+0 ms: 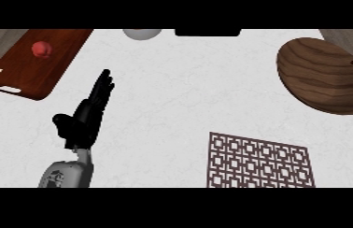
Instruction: Pick the croissant from the placemat and place it in the bowl
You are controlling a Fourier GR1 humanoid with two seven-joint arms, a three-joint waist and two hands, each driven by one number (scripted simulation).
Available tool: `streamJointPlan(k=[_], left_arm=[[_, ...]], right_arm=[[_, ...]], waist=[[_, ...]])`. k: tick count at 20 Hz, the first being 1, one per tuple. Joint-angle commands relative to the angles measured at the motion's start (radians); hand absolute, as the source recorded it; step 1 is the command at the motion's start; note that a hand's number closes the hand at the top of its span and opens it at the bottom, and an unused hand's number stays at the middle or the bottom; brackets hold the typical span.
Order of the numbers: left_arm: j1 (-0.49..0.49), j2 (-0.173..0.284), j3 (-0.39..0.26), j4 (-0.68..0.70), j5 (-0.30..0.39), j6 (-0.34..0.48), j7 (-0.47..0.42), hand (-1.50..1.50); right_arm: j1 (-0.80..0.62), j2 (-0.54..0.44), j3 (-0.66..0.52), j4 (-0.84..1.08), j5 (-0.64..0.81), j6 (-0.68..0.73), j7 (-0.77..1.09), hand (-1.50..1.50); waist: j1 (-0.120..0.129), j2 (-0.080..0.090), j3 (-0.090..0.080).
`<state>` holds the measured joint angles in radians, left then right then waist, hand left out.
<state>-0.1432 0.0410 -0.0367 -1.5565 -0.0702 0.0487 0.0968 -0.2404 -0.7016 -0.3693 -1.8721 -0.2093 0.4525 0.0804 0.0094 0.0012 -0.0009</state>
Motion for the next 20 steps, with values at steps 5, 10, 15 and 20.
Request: streamJointPlan(k=[5, 10, 15, 20], left_arm=[[0.046, -0.008, -0.018, 0.026, -0.005, -0.020, -0.079, 0.00], [-0.029, -0.013, -0.008, 0.031, 0.003, -0.013, -0.009, 0.00], [-0.009, -0.018, -0.016, 0.043, -0.025, 0.007, -0.025, 0.00], [-0.026, -0.016, 0.001, 0.022, 0.005, -0.008, -0.020, 0.00]], right_arm=[[-0.169, -0.059, 0.109, 0.290, 0.370, -0.090, -0.143, 1.50], [-0.272, -0.046, 0.177, 0.537, 0.559, -0.208, -0.307, 1.50], [-0.341, -0.005, 0.201, 0.852, 0.659, -0.316, -0.490, 1.50], [-0.485, -0.009, 0.208, 1.155, 0.750, -0.402, -0.605, 1.50]], waist=[[0.024, 0.008, 0.001], [0.021, 0.009, 0.001], [0.022, 0.008, 0.002], [0.025, 0.010, 0.002]])
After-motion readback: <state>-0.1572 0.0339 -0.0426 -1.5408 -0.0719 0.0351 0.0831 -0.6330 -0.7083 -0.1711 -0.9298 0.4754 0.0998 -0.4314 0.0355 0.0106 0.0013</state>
